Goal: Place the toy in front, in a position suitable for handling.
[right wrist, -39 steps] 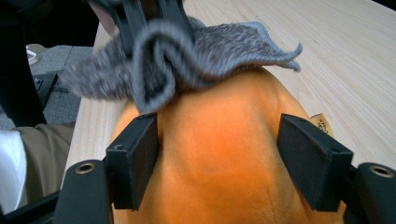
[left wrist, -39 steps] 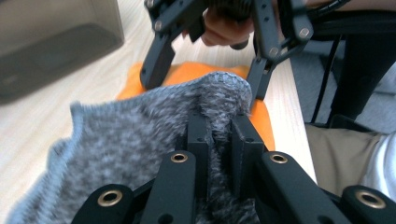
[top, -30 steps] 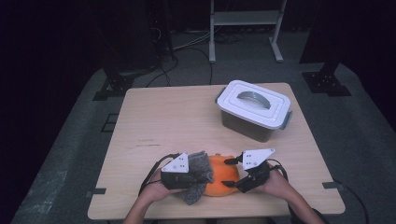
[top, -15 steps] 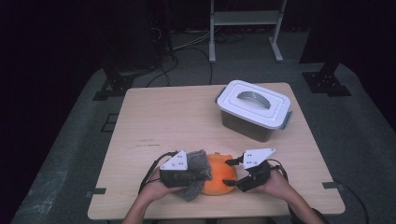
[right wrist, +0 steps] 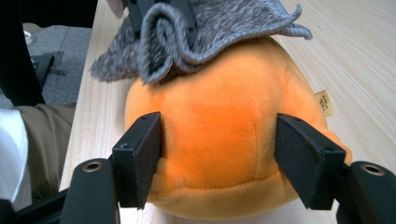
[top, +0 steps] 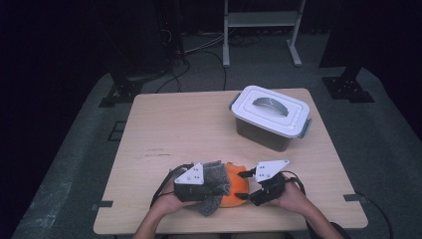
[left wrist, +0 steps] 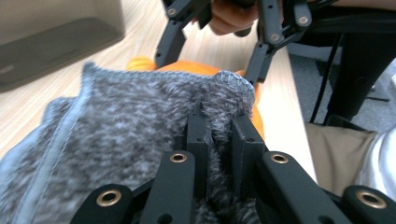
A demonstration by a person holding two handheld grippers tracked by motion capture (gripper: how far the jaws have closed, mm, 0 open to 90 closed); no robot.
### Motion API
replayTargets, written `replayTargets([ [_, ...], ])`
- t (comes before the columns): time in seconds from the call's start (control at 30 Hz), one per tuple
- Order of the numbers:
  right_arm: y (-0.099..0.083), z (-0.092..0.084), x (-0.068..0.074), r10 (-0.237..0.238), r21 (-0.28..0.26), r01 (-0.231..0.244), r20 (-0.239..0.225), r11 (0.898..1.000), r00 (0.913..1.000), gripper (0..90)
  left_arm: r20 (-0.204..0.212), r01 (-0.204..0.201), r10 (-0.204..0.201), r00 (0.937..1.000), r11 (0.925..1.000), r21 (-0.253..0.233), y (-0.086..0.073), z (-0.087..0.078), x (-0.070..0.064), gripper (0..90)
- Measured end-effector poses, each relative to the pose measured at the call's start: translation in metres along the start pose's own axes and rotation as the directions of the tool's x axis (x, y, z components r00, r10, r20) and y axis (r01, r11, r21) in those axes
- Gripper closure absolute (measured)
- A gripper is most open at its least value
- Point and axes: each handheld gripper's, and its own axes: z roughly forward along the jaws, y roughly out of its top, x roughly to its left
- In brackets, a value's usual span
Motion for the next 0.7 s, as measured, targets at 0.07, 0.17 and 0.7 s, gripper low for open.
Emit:
replayTargets([
  [0.07, 0.0, 0.0, 0.0, -0.004, 0.003, 0.004, 0.003, 1.0, 1.0, 32.6, -0.01, 0.002, -0.002, 1.0, 1.0, 0.004, -0.002, -0.004, 0.002, 80.1],
  [0.17, 0.0, 0.0, 0.0, -0.002, 0.004, 0.002, 0.005, 1.0, 1.0, 32.7, -0.033, 0.013, -0.013, 0.9994, 0.9999, 0.005, -0.004, -0.012, 0.005, 80.1],
  [0.7, -0.003, 0.0, -0.003, 0.003, 0.012, -0.003, 0.006, 1.0, 1.0, 32.6, -0.053, 0.051, -0.053, 0.9972, 0.9982, -0.032, -0.005, -0.027, 0.01, 80.5],
])
